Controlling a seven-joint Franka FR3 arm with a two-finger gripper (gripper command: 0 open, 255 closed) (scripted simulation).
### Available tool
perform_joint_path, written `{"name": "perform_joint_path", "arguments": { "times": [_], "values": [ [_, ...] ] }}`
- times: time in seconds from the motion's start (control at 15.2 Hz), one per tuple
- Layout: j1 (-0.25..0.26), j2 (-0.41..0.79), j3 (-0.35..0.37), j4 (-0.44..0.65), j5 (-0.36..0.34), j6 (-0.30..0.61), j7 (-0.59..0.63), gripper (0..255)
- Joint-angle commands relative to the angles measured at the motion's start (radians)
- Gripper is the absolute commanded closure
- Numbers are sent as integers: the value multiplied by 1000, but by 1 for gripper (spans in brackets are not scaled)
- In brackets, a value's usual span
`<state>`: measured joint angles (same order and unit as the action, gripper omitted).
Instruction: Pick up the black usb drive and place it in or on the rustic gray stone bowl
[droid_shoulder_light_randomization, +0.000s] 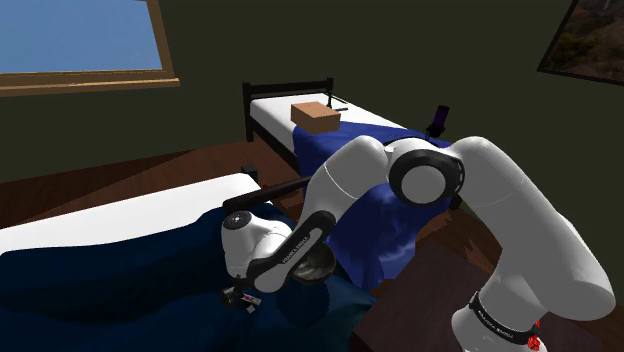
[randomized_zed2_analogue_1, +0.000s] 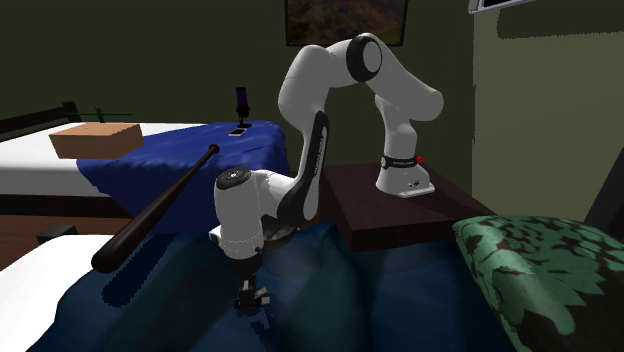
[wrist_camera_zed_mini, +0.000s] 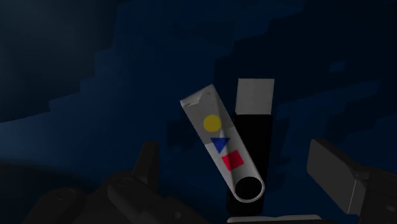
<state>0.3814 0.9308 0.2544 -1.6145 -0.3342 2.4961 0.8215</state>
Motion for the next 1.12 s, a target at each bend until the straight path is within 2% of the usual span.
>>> {"name": "perform_joint_path", "arguments": {
  "times": [0.0, 0.2, 0.26, 0.79, 1.06],
  "values": [
    [0, 1, 0, 0, 0, 1, 0, 0],
    [0, 1, 0, 0, 0, 1, 0, 0],
    [0, 1, 0, 0, 0, 1, 0, 255],
    [0, 5, 0, 8, 0, -3, -2, 255],
    [-7, -34, 8, -18, 6, -17, -3, 255]
  ]
}}
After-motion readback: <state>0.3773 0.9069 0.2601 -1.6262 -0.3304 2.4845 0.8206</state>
